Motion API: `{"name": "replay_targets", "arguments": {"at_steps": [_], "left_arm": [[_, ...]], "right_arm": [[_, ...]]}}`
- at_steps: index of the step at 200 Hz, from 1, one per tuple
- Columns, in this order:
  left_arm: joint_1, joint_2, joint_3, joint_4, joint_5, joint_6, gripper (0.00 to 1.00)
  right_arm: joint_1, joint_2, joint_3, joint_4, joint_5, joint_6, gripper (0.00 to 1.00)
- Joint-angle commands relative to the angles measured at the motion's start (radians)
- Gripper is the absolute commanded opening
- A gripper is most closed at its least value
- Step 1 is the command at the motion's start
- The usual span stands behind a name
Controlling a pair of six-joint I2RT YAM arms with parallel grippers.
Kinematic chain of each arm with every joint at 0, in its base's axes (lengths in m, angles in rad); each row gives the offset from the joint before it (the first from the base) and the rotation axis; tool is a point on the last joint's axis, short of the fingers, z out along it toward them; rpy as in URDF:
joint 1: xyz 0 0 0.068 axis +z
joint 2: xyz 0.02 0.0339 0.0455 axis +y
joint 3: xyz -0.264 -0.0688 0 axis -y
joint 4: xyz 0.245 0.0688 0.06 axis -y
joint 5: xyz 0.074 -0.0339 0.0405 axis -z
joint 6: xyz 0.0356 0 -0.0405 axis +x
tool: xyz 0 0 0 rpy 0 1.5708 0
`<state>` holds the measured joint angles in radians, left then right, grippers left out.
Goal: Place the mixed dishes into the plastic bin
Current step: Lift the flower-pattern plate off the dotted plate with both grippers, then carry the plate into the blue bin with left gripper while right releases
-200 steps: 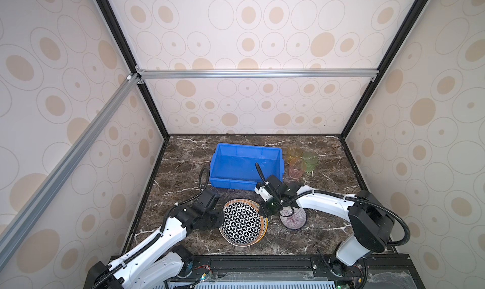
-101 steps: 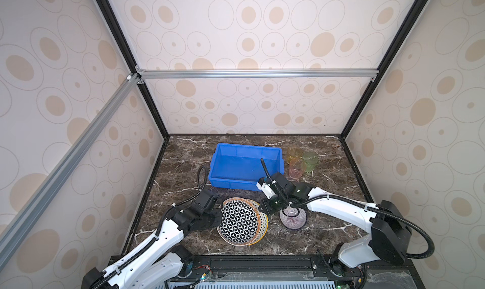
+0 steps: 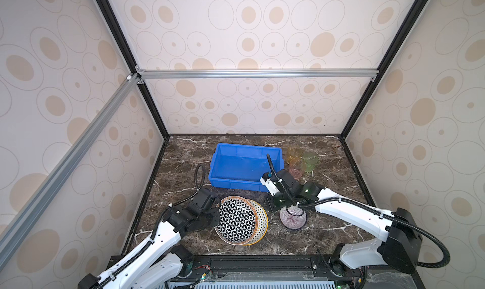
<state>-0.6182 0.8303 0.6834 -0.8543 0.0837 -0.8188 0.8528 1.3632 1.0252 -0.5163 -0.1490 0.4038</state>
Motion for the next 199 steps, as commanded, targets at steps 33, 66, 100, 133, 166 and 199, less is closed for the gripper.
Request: {"name": "replay_targets", "arguments": {"at_steps": [33, 66, 100, 133, 166, 199], "left_arm": [[-0.003, 0.031, 0.162, 0.038, 0.008, 0.054, 0.00], [-0.003, 0.076, 0.218, 0.041, -0.005, 0.082, 0.00], [-0.002, 0.143, 0.284, 0.069, 0.016, 0.130, 0.00], [0.000, 0.201, 0.349, 0.074, 0.012, 0.168, 0.00], [0.006, 0.263, 0.408, 0.088, 0.027, 0.202, 0.00], [0.022, 0.314, 0.464, 0.119, 0.068, 0.230, 0.00]], "right_arm": [[0.006, -0.070, 0.044, -0.046, 0.143, -0.007, 0.34], [0.002, -0.096, 0.080, -0.050, 0.209, -0.025, 0.37], [-0.029, -0.088, 0.123, -0.056, 0.209, -0.046, 0.38], [-0.099, -0.086, 0.129, -0.044, 0.152, -0.033, 0.38], [-0.158, -0.099, 0.127, -0.033, 0.125, -0.034, 0.38], [-0.234, -0.110, 0.113, -0.012, 0.066, -0.013, 0.38]]}}
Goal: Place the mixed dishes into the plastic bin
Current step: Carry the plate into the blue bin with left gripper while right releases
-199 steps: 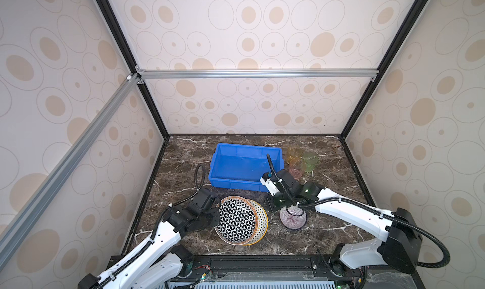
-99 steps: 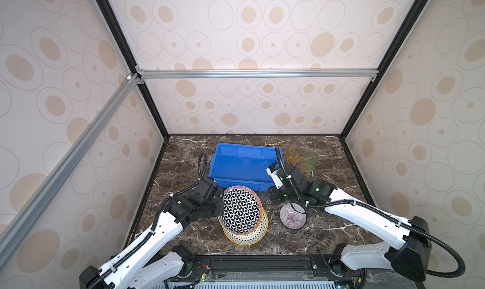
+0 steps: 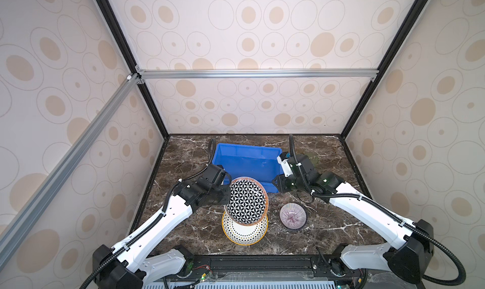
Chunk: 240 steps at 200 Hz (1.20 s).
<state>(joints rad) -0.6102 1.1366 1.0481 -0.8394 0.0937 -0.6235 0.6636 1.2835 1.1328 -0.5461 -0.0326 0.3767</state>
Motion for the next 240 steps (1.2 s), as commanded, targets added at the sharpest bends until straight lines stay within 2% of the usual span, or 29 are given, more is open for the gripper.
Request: {"name": "replay_targets", "arguments": {"at_steps": [1, 38, 127, 240], "left_arm": [[0.014, 0.009, 0.101, 0.104, 0.060, 0.035, 0.00], [0.055, 0.068, 0.159, 0.116, 0.098, 0.075, 0.00], [0.174, 0.180, 0.228, 0.235, 0.238, 0.099, 0.00], [0.293, 0.347, 0.377, 0.290, 0.329, 0.167, 0.00]], "right_arm": [[-0.047, -0.031, 0.004, 0.019, -0.053, 0.014, 0.38], [-0.110, -0.041, -0.015, 0.035, -0.092, 0.036, 0.38], [-0.179, -0.035, -0.005, 0.025, -0.117, 0.025, 0.38], [-0.200, 0.005, 0.016, -0.007, -0.132, 0.030, 0.38]]}}
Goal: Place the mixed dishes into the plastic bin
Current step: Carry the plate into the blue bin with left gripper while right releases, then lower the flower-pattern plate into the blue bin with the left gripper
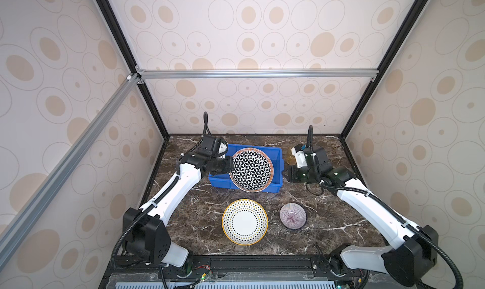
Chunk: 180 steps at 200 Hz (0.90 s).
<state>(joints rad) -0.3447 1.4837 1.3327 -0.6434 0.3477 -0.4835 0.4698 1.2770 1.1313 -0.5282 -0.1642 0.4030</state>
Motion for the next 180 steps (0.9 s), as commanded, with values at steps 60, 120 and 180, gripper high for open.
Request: {"name": "replay_targets", "arguments": {"at_steps": [60, 120, 180], "left_arm": [[0.077, 0.100, 0.147, 0.135, 0.112, 0.049, 0.00], [0.105, 0.195, 0.188, 0.174, 0.146, 0.052, 0.00], [0.116, 0.273, 0.198, 0.212, 0.167, 0.046, 0.00]], "right_arm": [[-0.008, 0.031, 0.026, -0.036, 0.000, 0.016, 0.38], [-0.008, 0.042, 0.049, -0.056, 0.005, 0.016, 0.38], [-0.008, 0.056, 0.067, -0.067, -0.004, 0.019, 0.38]]}}
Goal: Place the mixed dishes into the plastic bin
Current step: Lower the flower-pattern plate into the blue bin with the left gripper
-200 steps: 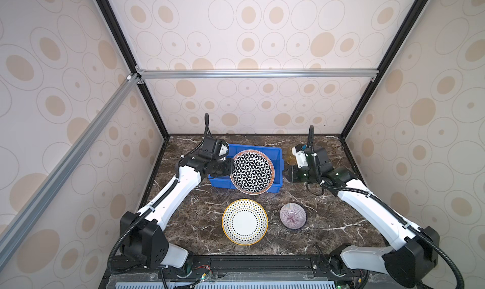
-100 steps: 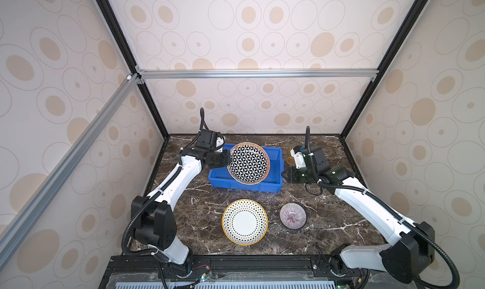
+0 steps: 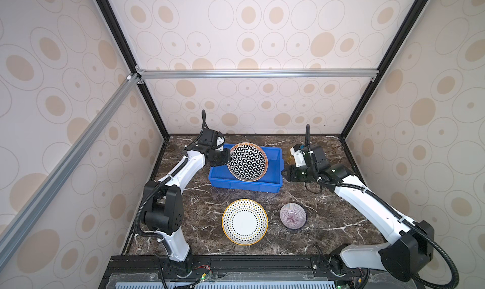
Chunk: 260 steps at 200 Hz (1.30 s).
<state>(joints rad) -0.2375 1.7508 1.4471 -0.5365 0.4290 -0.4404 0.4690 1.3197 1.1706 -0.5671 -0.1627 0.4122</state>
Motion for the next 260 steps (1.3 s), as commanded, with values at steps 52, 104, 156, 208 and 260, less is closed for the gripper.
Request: {"name": "replay_targets", "arguments": {"at_steps": [52, 104, 156, 208, 260], "left_arm": [[0.009, 0.072, 0.115, 0.119, 0.103, 0.007, 0.00], [0.005, 0.120, 0.121, 0.120, 0.102, 0.023, 0.00], [-0.004, 0.154, 0.110, 0.141, 0.106, 0.020, 0.00], [-0.022, 0.190, 0.107, 0.140, 0.103, 0.022, 0.00], [-0.025, 0.210, 0.095, 0.147, 0.102, 0.016, 0.00]], "right_arm": [[-0.007, 0.029, 0.034, -0.030, -0.020, 0.014, 0.38], [-0.007, 0.039, 0.033, -0.031, -0.020, 0.014, 0.38], [-0.007, 0.042, 0.034, -0.034, -0.024, 0.015, 0.38], [-0.007, 0.042, 0.024, -0.034, -0.024, 0.019, 0.38], [-0.008, 0.045, 0.015, -0.034, -0.032, 0.019, 0.38]]}}
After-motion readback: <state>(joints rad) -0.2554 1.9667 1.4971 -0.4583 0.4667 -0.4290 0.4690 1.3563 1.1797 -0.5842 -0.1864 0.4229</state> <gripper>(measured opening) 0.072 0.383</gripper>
